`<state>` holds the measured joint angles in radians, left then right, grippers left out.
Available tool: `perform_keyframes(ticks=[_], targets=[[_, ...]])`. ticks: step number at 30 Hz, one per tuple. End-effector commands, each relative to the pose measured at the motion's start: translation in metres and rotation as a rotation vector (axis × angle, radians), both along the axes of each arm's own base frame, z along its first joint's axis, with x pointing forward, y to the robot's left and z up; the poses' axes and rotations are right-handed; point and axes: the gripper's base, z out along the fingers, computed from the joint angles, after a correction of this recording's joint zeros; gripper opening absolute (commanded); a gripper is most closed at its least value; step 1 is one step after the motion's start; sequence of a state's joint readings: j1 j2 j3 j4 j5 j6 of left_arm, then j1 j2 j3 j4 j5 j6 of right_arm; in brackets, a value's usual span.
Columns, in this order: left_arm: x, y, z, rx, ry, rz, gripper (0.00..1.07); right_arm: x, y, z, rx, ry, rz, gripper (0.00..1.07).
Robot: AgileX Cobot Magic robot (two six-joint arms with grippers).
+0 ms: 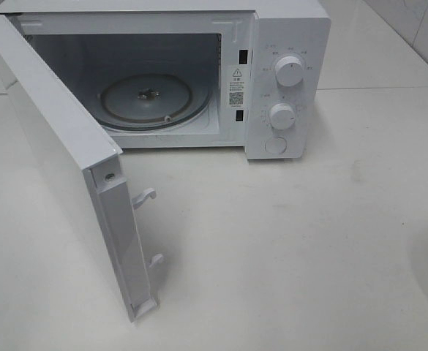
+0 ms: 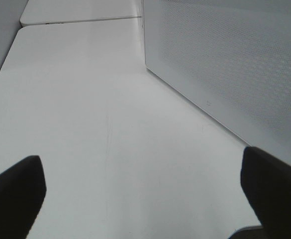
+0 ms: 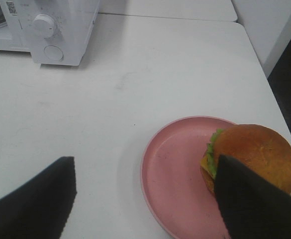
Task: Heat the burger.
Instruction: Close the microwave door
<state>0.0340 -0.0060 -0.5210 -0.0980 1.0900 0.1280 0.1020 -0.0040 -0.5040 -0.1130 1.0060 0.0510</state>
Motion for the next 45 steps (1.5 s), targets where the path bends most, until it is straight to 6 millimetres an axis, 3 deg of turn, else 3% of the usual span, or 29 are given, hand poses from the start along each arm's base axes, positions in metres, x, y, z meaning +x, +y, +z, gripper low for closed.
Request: perform_keyframes(ticks=[1, 17, 23, 25, 27, 28, 29, 31, 34, 36, 38, 39, 40, 41, 45], targets=[[0.0, 0.0, 0.001, -0.001, -0.019, 0.001, 1.0, -0.004, 0.0, 0.0, 0.006, -0.041, -0.006, 0.76], [0.0, 0.0, 0.001, -0.004, -0.021, -0.003, 1.0, -0.004, 0.0, 0.0, 0.006, -0.041, -0.006, 0.76], [0.009, 0.0, 0.013, -0.007, -0.032, 0.0, 0.94, -0.004, 0.0, 0.0, 0.006, -0.041, -0.006, 0.76], [0.026, 0.001, 0.018, -0.006, -0.01, 0.004, 0.82, -0.004, 0.0, 0.0, 0.006, -0.041, -0.006, 0.76], [0.03, 0.002, 0.019, -0.007, -0.007, 0.006, 0.79, -0.004, 0.0, 0.0, 0.006, -0.041, -0.006, 0.76], [0.039, 0.002, 0.021, -0.009, -0.004, 0.009, 0.7, -0.004, 0.0, 0.0, 0.006, -0.041, -0.006, 0.76], [0.039, 0.002, 0.021, -0.009, -0.004, 0.009, 0.7, -0.004, 0.0, 0.0, 0.006, -0.041, -0.006, 0.76], [0.055, 0.003, 0.022, -0.013, -0.019, 0.017, 0.54, -0.004, 0.0, 0.0, 0.006, -0.041, -0.006, 0.76], [0.06, 0.003, 0.021, -0.016, -0.021, 0.019, 0.49, -0.004, 0.0, 0.0, 0.006, -0.041, -0.006, 0.76], [0.077, 0.004, 0.012, -0.019, -0.019, 0.029, 0.28, -0.004, 0.0, 0.0, 0.006, -0.041, -0.006, 0.76], [0.082, 0.005, 0.008, -0.02, -0.018, 0.032, 0.21, -0.004, 0.0, 0.0, 0.006, -0.041, -0.006, 0.76], [0.092, 0.005, 0.001, -0.023, -0.024, 0.038, 0.09, -0.004, 0.0, 0.0, 0.006, -0.041, -0.006, 0.76], [0.092, 0.005, 0.001, -0.023, -0.024, 0.038, 0.09, -0.004, 0.0, 0.0, 0.006, -0.041, -0.006, 0.76], [0.096, 0.005, -0.003, -0.023, -0.023, 0.037, 0.02, -0.004, 0.0, 0.0, 0.006, -0.041, -0.006, 0.76], [0.113, 0.005, -0.018, -0.024, -0.064, 0.035, 0.0, -0.004, 0.0, 0.0, 0.006, -0.041, -0.006, 0.75]])
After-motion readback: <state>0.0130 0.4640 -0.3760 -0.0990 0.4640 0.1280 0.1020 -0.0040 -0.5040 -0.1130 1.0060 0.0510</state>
